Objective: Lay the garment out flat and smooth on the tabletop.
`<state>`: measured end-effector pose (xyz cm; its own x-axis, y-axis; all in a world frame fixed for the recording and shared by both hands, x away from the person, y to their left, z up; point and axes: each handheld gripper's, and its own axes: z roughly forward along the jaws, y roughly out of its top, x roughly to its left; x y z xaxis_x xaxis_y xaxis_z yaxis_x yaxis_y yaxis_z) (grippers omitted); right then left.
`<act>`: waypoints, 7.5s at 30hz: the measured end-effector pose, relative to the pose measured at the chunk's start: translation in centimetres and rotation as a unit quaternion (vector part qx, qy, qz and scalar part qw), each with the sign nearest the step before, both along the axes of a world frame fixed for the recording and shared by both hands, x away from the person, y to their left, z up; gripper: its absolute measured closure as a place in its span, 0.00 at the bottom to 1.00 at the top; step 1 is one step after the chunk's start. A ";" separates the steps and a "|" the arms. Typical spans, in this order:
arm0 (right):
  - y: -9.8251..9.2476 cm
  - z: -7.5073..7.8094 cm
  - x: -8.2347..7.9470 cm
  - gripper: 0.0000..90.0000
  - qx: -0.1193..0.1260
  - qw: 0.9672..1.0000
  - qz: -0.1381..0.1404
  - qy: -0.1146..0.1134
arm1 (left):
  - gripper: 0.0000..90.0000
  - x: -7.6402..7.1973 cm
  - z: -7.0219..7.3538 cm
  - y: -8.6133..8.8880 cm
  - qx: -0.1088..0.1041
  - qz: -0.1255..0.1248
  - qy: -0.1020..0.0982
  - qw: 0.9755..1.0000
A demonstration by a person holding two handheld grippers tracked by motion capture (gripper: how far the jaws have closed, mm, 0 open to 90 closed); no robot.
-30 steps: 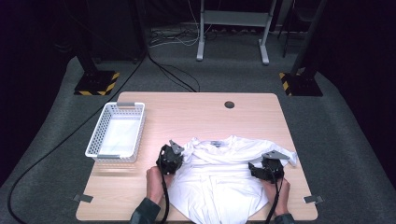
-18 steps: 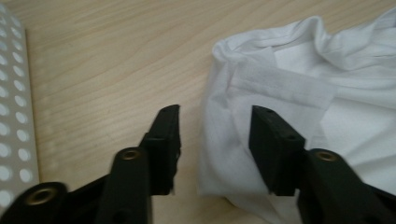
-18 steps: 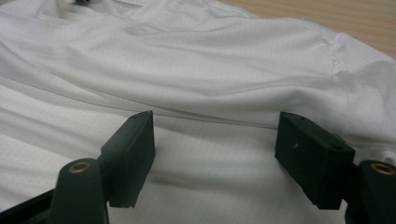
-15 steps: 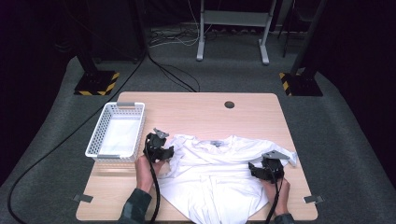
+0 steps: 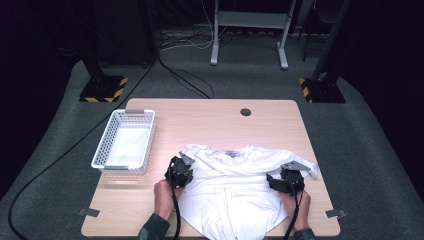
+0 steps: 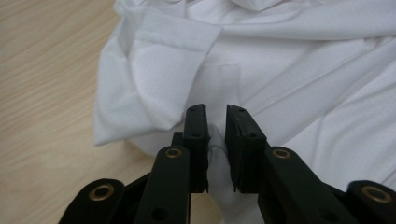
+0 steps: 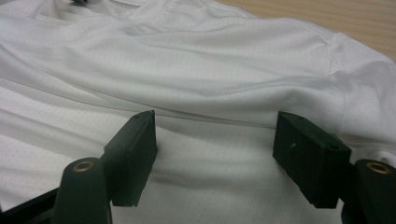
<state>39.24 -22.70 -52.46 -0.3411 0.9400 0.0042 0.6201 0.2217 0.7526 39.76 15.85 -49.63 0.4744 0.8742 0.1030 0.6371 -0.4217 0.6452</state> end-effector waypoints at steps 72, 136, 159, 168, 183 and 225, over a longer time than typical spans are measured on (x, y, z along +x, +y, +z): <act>-2.9 0.0 -0.6 0.33 0.001 1.000 -0.018 0.000 | 0.33 -2.0 -2.0 3.1 -0.097 0.009 0.016 0.995; -1.7 3.2 -0.4 0.06 0.011 1.000 0.019 0.013 | 0.02 -0.3 -0.8 -0.9 -0.078 -0.056 0.010 0.995; -1.2 1.2 6.4 0.09 -0.009 0.996 -0.003 0.088 | 0.04 4.9 -2.1 -0.1 -0.043 -0.040 0.041 0.997; -1.1 1.1 2.5 0.10 -0.015 0.997 0.015 0.068 | 0.04 1.6 -1.4 -1.5 -0.040 -0.084 0.022 0.995; -1.0 1.8 0.9 0.11 -0.005 0.999 0.018 0.045 | 0.04 1.1 -0.9 -0.7 -0.058 -0.072 0.009 0.996; -4.8 1.4 -6.4 0.16 0.000 0.995 0.037 0.093 | 0.03 -3.5 -3.2 -0.1 -0.069 -0.080 -0.008 0.994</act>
